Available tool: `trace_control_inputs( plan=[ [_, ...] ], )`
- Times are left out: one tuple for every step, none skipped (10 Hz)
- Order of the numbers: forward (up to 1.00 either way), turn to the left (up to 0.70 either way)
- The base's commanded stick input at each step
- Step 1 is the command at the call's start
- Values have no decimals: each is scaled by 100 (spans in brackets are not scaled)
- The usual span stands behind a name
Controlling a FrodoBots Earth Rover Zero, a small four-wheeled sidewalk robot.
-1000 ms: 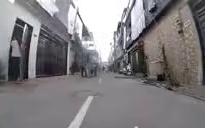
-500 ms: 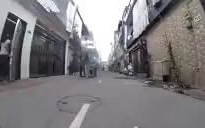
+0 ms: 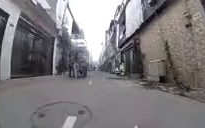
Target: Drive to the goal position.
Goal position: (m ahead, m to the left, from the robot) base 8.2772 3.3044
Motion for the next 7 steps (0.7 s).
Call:
trace_control_inputs(
  plan=[
    [100,0],
    [100,0],
    [100,0],
    [100,0],
    [100,0],
    [100,0],
    [100,0]
  ],
)
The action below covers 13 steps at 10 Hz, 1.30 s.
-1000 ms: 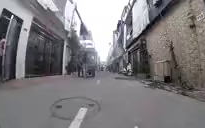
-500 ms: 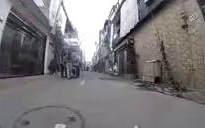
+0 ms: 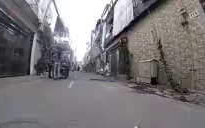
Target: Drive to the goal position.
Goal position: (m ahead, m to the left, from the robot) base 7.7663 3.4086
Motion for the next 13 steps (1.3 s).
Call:
trace_control_inputs(
  plan=[
    [100,0],
    [100,0],
    [100,0],
    [100,0],
    [100,0],
    [100,0],
    [100,0],
    [100,0],
    [100,0],
    [100,0],
    [100,0],
    [100,0],
    [100,0]
  ],
)
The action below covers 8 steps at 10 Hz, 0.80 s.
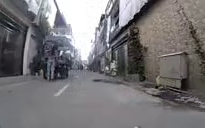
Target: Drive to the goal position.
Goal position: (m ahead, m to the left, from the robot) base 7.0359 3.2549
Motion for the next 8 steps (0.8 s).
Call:
trace_control_inputs(
  plan=[
    [100,0],
    [100,1],
    [100,16],
    [100,18],
    [100,18],
    [100,20],
    [100,35],
    [100,40]
  ],
)
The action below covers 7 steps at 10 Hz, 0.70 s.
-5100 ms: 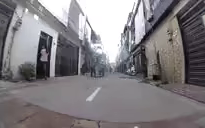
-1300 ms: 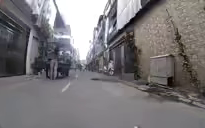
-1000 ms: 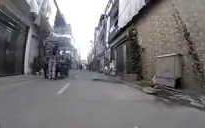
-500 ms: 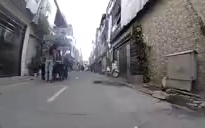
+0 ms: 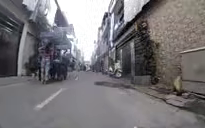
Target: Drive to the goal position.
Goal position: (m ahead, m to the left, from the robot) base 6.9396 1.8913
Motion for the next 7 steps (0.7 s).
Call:
trace_control_inputs(
  plan=[
    [100,32],
    [100,4],
    [100,0],
    [100,0],
    [100,0],
    [100,0],
    [100,0]
  ],
)
